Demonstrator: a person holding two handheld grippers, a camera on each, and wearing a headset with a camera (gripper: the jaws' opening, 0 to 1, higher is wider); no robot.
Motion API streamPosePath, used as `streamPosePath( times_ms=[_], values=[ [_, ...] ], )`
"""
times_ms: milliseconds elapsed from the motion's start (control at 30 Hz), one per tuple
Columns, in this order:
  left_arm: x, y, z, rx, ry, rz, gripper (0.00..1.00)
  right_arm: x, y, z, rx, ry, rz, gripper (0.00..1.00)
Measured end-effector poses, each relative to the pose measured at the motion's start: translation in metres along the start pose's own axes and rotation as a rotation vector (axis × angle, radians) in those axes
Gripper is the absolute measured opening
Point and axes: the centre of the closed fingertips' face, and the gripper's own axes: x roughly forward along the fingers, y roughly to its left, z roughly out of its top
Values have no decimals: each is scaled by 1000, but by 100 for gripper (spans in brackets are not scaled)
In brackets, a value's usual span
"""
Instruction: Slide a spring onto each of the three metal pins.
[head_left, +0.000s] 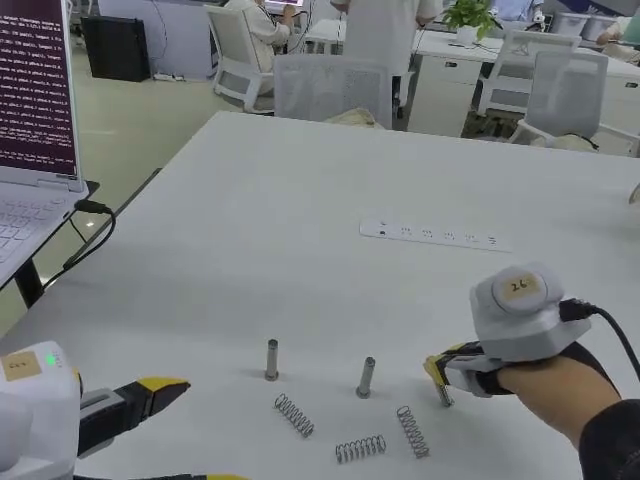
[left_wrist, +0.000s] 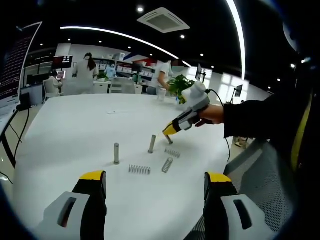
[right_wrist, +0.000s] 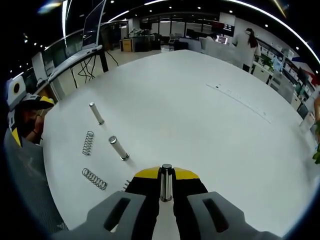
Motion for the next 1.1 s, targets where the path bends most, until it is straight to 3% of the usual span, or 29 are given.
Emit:
streamPosePath(
  times_ms=[1100],
  values=[
    [1,-4,2,9,-1,-6,77,-13,-3,-2,33,-73,-10,6]
  ],
)
